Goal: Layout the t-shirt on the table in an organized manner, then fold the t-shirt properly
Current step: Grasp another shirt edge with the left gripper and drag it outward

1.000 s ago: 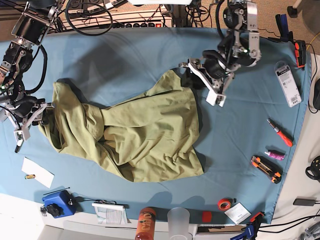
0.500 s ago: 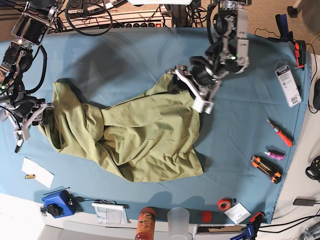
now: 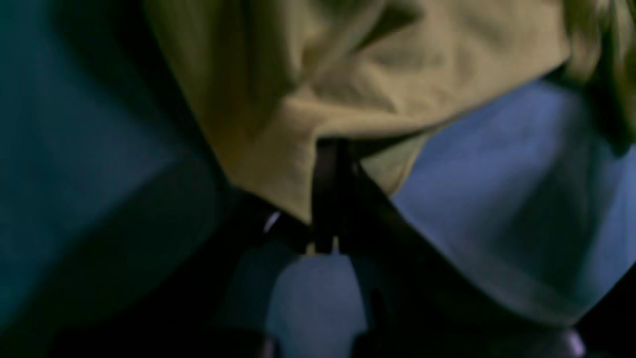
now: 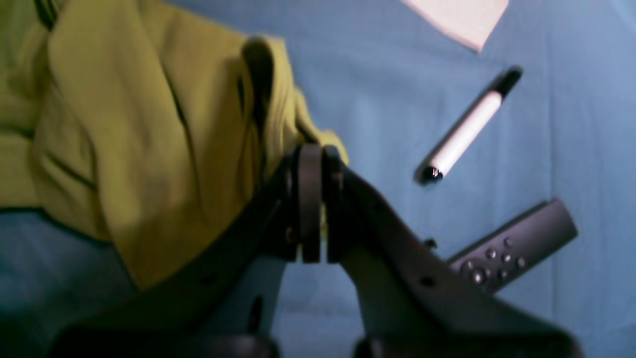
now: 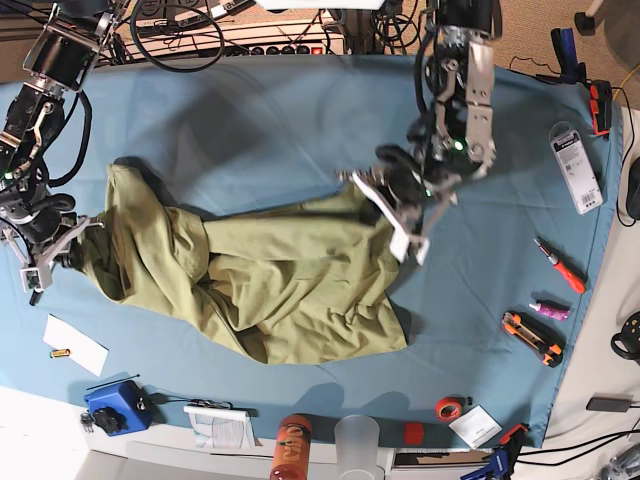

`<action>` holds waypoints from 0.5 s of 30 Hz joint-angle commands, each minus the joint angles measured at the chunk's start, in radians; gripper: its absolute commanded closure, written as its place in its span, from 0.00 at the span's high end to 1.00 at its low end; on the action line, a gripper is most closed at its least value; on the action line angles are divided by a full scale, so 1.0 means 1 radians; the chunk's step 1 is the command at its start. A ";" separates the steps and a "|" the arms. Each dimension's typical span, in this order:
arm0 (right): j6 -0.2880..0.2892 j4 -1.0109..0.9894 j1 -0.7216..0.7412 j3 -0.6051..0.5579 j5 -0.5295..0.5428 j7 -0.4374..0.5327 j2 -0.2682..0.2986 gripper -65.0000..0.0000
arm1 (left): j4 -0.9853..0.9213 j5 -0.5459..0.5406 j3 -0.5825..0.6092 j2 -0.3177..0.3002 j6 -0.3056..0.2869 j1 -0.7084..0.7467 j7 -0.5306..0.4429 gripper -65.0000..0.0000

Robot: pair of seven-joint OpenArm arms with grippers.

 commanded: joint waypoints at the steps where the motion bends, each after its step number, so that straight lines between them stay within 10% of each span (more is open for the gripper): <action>1: -0.012 0.016 0.027 0.009 0.001 0.028 0.027 0.00 | 0.035 -0.003 -0.019 0.000 -0.009 -0.023 -0.014 0.00; 7: -0.116 0.016 0.078 0.074 -0.034 0.057 0.028 0.00 | 0.100 -0.028 -0.163 -0.030 -0.076 -0.029 0.015 0.00; 15: -0.051 0.016 0.004 0.172 0.145 -0.162 0.028 0.00 | 0.144 -0.258 -0.299 -0.156 -0.145 0.105 0.065 0.00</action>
